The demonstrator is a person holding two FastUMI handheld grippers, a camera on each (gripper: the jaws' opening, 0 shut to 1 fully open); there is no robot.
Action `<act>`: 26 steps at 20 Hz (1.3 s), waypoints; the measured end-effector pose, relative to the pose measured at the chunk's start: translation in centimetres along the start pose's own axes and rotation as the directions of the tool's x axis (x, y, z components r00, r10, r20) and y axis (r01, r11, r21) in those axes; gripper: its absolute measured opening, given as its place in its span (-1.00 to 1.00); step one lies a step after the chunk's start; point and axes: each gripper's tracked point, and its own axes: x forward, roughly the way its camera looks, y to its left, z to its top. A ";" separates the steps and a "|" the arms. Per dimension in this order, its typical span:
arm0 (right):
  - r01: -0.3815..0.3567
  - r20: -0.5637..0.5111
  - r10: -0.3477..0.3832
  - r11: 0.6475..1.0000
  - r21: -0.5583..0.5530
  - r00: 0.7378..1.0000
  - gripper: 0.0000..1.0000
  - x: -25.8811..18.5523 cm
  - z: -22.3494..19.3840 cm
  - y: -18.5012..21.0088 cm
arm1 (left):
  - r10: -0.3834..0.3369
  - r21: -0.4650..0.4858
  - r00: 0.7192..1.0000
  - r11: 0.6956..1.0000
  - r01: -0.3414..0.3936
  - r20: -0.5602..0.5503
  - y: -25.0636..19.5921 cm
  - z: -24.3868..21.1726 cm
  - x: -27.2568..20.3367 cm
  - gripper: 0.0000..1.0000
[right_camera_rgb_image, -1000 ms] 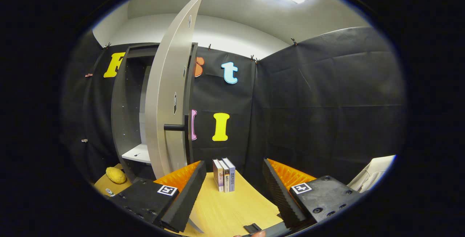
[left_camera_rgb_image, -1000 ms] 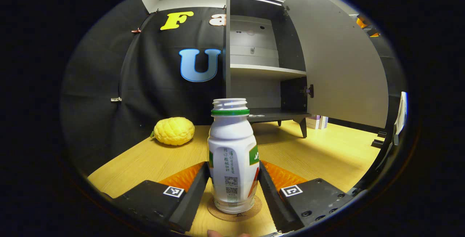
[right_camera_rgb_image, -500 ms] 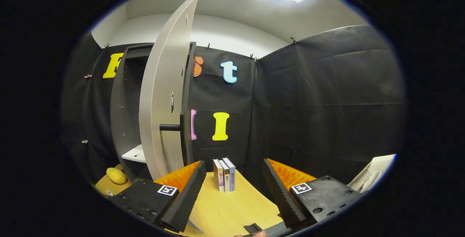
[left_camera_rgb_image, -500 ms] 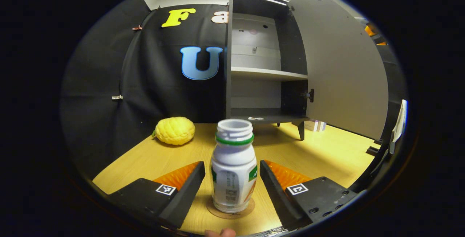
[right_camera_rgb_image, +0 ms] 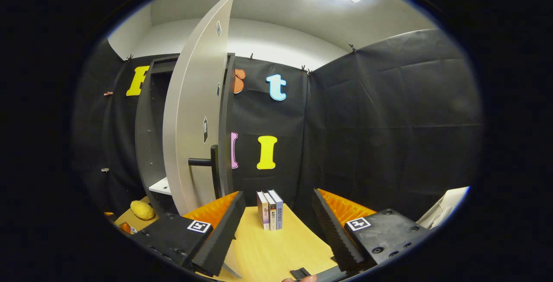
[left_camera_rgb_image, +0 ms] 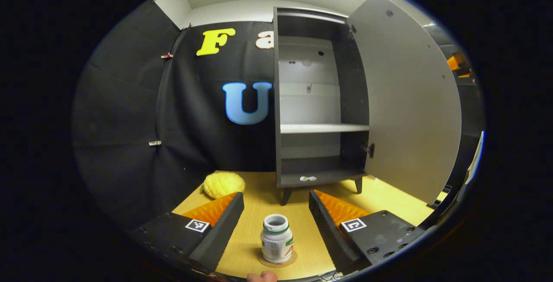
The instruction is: Open the cabinet door with the right hand, grasp the bottle in the cabinet with the left hand and place it on the coaster, then close the cabinet door with the right hand.
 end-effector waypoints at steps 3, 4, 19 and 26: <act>-0.018 -0.018 0.018 1.000 0.020 1.000 0.94 0.4 -0.4 -0.2 | 0.006 -0.002 1.000 1.000 -0.006 0.009 -1.5 4.5 -1.0 0.89; -0.025 -0.031 0.025 0.999 0.023 0.999 0.94 0.6 -0.7 -0.3 | 0.014 -0.002 1.000 1.000 -0.014 0.011 -1.8 5.7 -1.4 0.89; -0.096 -0.083 0.105 0.990 0.101 0.991 0.91 0.8 -1.2 3.1 | 0.054 -0.050 0.999 0.997 -0.054 -0.007 -1.7 12.5 -3.7 0.89; -0.157 -0.088 0.167 0.981 0.111 0.982 0.92 -1.0 -1.1 8.1 | 0.046 -0.043 0.999 0.998 -0.046 -0.002 -0.8 13.3 -2.7 0.89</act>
